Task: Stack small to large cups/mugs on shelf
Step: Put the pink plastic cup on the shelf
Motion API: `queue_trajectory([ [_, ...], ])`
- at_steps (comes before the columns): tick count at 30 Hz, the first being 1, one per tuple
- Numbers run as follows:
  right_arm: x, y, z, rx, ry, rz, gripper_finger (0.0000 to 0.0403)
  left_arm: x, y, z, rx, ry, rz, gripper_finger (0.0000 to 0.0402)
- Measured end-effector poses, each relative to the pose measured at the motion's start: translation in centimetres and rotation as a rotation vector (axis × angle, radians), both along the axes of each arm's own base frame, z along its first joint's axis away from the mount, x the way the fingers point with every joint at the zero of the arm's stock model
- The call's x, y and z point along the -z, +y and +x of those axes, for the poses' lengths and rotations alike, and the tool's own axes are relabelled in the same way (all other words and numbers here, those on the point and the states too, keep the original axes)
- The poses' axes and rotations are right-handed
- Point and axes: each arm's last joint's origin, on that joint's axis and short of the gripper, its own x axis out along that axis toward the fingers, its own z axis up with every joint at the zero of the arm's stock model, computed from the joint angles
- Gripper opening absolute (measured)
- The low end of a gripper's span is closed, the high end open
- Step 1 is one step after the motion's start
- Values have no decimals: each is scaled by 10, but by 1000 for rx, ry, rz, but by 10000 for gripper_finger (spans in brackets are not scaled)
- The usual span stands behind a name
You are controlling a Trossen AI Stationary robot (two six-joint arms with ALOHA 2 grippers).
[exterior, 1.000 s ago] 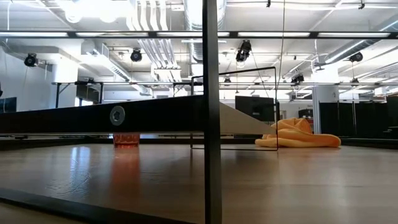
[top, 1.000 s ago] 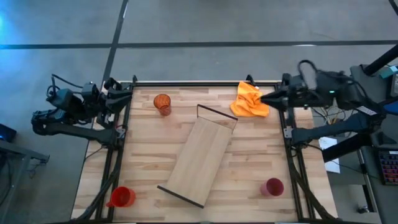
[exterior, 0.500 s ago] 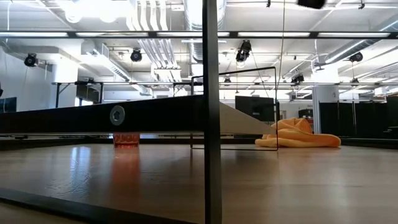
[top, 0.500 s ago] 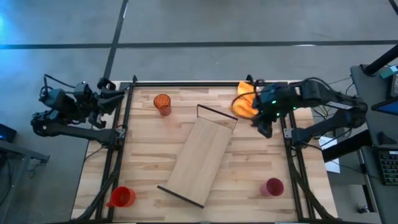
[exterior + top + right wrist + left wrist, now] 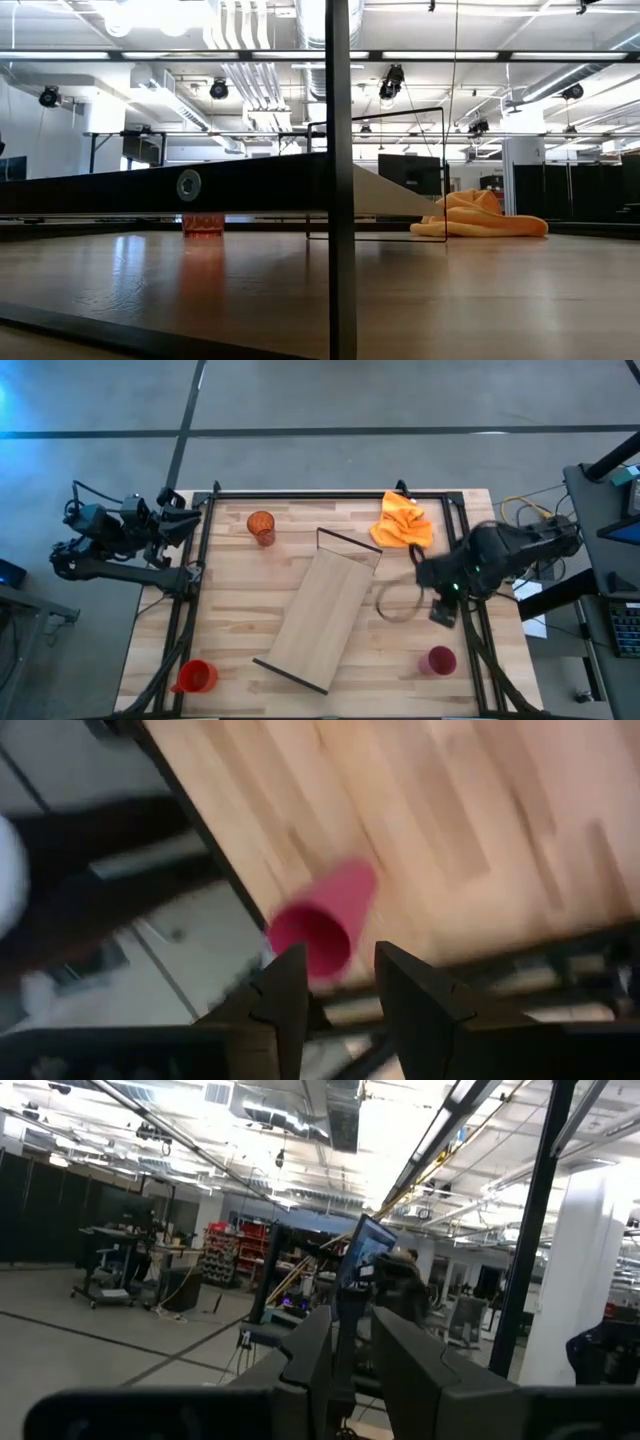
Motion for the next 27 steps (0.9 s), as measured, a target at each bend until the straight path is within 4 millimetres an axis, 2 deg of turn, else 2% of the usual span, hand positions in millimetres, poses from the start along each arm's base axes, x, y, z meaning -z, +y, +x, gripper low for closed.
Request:
queue_trajectory([
  [6,13,39,-10,-74,29,-19,114,0,0,1,0,-2,0,61],
  [13,35,72,-14,-15,10,-18,113,0,0,1,-1,2,1,61],
  [20,64,85,-17,-16,75,-127,112,0,0,3,0,4,0,61],
  [27,76,91,-13,-33,113,-166,103,-1,0,2,-1,-7,-2,61],
])
